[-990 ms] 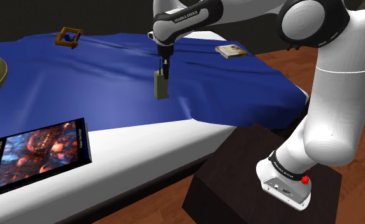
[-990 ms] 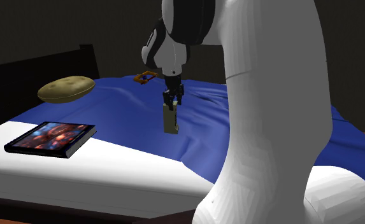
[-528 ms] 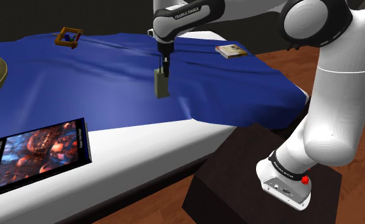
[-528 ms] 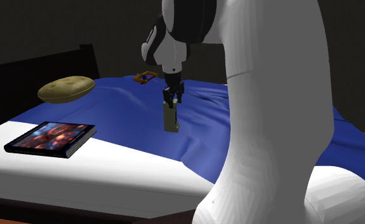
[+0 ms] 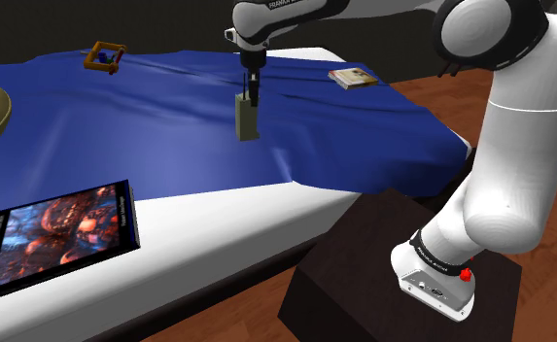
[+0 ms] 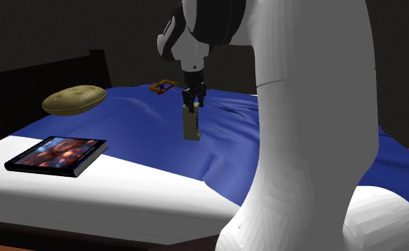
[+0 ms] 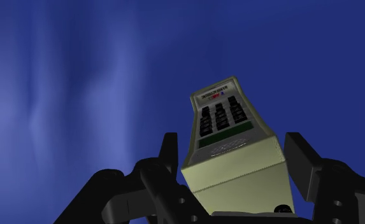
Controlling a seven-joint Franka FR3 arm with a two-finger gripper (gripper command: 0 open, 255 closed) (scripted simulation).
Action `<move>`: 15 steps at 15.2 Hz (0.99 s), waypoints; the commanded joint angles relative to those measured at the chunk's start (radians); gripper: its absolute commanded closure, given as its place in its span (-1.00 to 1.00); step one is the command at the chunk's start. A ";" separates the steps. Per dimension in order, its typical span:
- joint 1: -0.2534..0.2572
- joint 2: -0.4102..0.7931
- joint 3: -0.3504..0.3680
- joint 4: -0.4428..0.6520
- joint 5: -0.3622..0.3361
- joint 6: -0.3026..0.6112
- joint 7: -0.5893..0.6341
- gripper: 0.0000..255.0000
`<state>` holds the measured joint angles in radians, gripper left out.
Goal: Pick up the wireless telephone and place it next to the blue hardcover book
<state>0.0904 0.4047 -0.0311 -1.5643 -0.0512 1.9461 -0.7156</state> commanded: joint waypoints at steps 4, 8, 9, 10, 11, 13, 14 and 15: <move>0.001 -0.017 0.000 0.043 0.000 -0.059 -0.001 1.00; 0.002 -0.024 0.000 0.086 0.001 -0.109 -0.004 1.00; 0.002 -0.026 0.000 0.097 0.001 -0.122 -0.005 1.00; 0.002 -0.027 0.000 0.109 0.001 -0.135 -0.005 1.00; 0.002 -0.027 0.000 0.113 0.001 -0.140 -0.005 1.00; 0.030 -0.047 0.013 0.085 -0.003 -0.133 0.036 1.00; 0.044 -0.056 0.020 0.072 -0.005 -0.131 0.057 1.00; 0.058 -0.063 0.026 0.062 -0.007 -0.129 0.078 1.00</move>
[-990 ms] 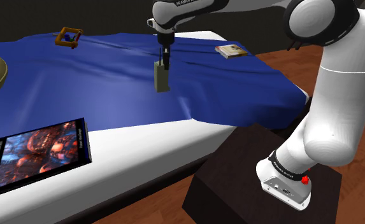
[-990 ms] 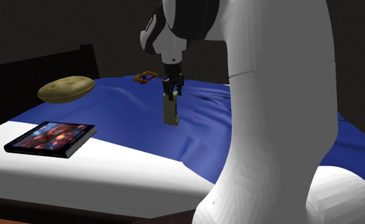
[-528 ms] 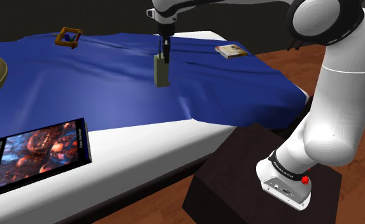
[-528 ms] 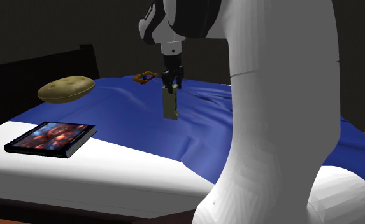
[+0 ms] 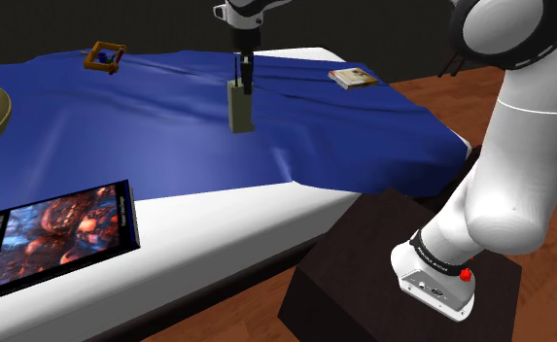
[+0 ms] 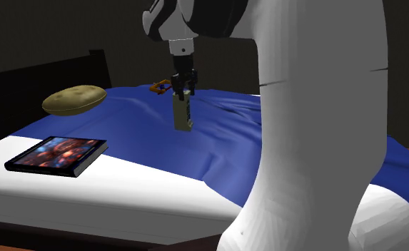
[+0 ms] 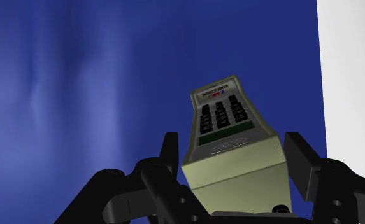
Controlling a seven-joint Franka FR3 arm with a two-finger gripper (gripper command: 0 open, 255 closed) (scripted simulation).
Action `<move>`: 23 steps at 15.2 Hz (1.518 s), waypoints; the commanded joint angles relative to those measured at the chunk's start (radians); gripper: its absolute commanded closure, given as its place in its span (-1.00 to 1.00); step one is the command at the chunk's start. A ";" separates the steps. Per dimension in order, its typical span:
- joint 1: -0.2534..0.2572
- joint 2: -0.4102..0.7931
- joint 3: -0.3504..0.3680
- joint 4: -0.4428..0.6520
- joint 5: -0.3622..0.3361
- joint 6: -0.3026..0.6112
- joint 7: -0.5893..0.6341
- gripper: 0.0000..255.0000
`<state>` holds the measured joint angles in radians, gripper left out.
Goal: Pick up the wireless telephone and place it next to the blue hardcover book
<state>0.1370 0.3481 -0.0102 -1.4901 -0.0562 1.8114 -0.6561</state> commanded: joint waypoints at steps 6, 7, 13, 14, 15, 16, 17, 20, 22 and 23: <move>0.096 -0.031 0.047 -0.047 -0.012 0.009 0.146 1.00; 0.110 -0.032 0.055 -0.048 -0.013 0.008 0.167 1.00; 0.195 -0.017 0.098 -0.026 -0.023 -0.007 0.295 1.00; 0.209 -0.011 0.105 -0.018 -0.025 -0.011 0.316 1.00; 0.224 -0.004 0.111 -0.008 -0.027 -0.015 0.337 1.00; 0.238 0.003 0.118 0.003 -0.029 -0.020 0.358 1.00; 0.253 0.012 0.125 0.016 -0.031 -0.025 0.379 1.00; 0.298 0.044 0.143 0.064 -0.039 -0.044 0.440 1.00; 0.330 0.071 0.155 0.104 -0.044 -0.060 0.480 1.00; 0.346 0.087 0.160 0.127 -0.047 -0.069 0.500 1.00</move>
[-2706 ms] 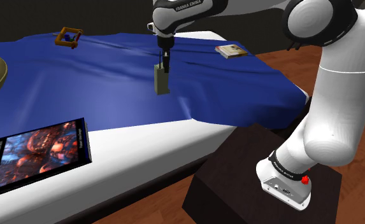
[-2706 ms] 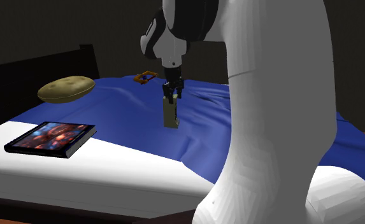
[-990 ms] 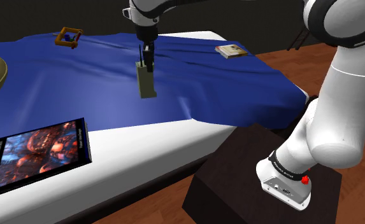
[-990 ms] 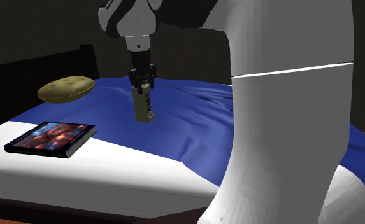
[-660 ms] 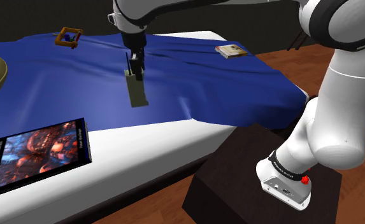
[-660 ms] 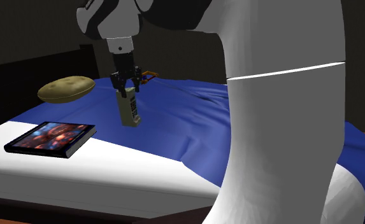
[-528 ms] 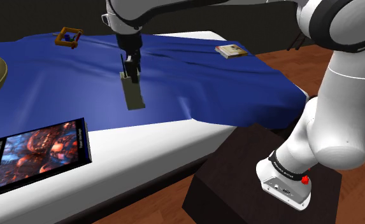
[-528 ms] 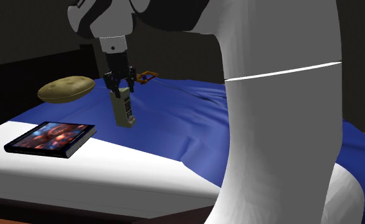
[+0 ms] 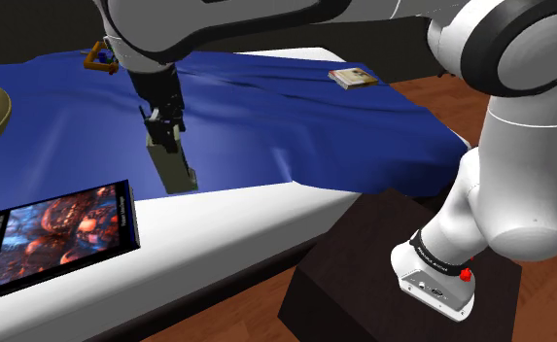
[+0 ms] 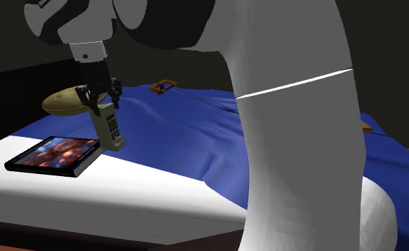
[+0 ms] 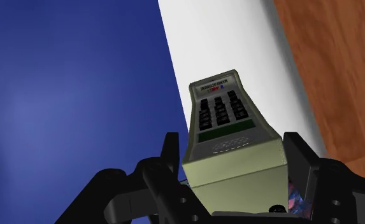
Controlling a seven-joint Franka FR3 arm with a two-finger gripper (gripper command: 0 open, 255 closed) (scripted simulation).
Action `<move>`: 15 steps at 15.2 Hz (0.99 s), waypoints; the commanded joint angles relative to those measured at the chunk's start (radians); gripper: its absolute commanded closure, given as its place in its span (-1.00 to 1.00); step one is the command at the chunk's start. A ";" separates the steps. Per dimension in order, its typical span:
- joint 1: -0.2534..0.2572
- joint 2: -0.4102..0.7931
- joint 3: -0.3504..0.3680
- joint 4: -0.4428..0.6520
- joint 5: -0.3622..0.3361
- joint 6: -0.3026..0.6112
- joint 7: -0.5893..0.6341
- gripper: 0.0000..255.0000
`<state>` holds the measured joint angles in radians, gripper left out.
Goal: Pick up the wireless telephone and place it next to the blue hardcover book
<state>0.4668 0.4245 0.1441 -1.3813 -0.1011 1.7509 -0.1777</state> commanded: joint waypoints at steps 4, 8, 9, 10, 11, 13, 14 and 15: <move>0.082 0.084 0.024 0.131 -0.017 -0.052 0.098 1.00; 0.139 0.159 0.034 0.236 -0.029 -0.086 0.155 1.00; 0.138 0.158 0.034 0.221 -0.029 -0.072 0.156 1.00; 0.137 0.157 0.034 0.206 -0.029 -0.058 0.157 1.00; 0.136 0.156 0.034 0.191 -0.030 -0.044 0.157 1.00; 0.134 0.156 0.034 0.164 -0.030 -0.017 0.159 1.00; 0.134 0.156 0.033 0.151 -0.030 -0.004 0.160 1.00; 0.133 0.157 0.033 0.139 -0.031 0.009 0.161 1.00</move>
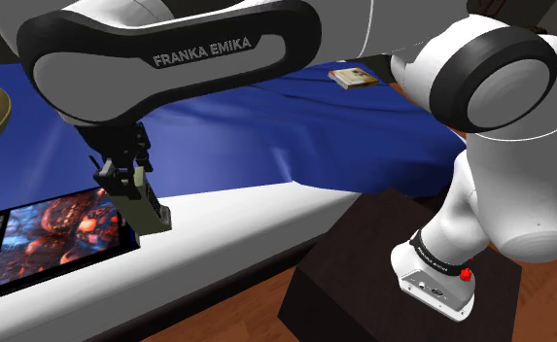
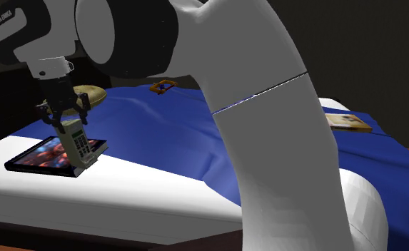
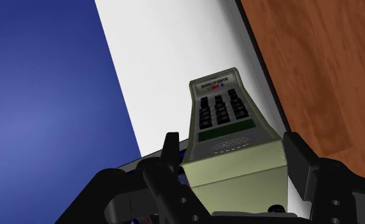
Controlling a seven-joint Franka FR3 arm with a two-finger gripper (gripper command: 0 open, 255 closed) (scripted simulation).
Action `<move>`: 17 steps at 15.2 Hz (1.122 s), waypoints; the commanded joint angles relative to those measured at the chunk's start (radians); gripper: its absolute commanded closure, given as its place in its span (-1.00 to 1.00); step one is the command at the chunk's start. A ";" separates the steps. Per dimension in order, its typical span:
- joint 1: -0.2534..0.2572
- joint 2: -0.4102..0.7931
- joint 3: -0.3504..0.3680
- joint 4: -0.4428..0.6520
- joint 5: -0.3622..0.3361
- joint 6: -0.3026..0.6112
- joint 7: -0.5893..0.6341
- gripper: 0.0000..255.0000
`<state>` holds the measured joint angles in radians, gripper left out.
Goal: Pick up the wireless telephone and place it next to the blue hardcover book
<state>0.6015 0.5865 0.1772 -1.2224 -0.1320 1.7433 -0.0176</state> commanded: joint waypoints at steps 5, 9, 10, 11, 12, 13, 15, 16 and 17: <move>-0.004 0.003 -0.001 -0.075 -0.002 0.079 0.005 1.00; -0.006 0.014 -0.003 -0.112 -0.005 0.126 0.008 1.00; -0.006 0.018 -0.003 -0.123 -0.006 0.142 0.009 1.00; -0.006 0.018 -0.003 -0.123 -0.006 0.142 0.009 1.00; -0.006 0.018 -0.003 -0.123 -0.006 0.142 0.009 1.00; -0.006 0.018 -0.003 -0.123 -0.006 0.142 0.009 1.00; -0.006 0.018 -0.003 -0.123 -0.006 0.142 0.009 1.00; -0.006 0.018 -0.003 -0.123 -0.006 0.142 0.009 1.00; -0.006 0.018 -0.003 -0.123 -0.006 0.142 0.009 1.00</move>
<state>0.5955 0.6049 0.1738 -1.3456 -0.1382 1.8847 -0.0082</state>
